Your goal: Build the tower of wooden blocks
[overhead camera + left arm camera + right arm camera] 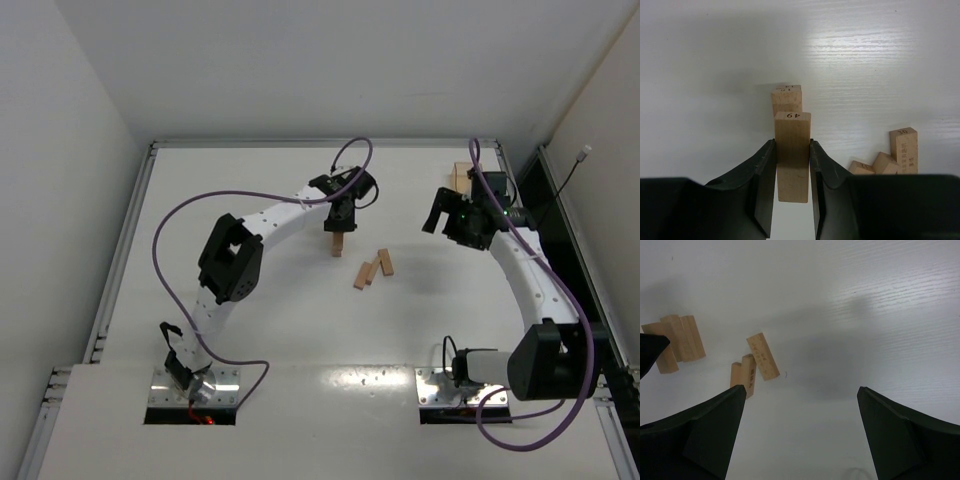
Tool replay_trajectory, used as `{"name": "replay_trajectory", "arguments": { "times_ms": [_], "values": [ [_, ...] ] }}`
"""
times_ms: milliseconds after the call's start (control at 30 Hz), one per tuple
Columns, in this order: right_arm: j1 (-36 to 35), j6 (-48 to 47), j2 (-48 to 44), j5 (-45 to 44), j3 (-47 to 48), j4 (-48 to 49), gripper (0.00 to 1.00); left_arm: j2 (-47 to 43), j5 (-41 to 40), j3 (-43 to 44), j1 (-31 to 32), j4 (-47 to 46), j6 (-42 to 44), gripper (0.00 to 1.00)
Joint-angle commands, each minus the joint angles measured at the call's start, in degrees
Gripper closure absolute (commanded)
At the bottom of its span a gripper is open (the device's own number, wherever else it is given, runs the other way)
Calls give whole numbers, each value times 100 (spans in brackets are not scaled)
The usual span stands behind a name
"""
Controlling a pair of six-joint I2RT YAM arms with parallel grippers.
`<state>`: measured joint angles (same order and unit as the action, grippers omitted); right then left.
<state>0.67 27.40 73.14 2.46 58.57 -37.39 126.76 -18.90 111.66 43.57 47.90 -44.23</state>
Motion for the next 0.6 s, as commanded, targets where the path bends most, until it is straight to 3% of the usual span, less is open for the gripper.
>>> {"name": "replay_trajectory", "arguments": {
  "times_ms": [0, 567],
  "values": [
    [30, 143, 7, 150, -21, 258, 9, 68, -97, 295, 73, -70, -60, 100],
    [30, 143, 60, 378, -21, 364, 9, 174, -158, 357, 20, -17, -112, 100]
  ]
}}
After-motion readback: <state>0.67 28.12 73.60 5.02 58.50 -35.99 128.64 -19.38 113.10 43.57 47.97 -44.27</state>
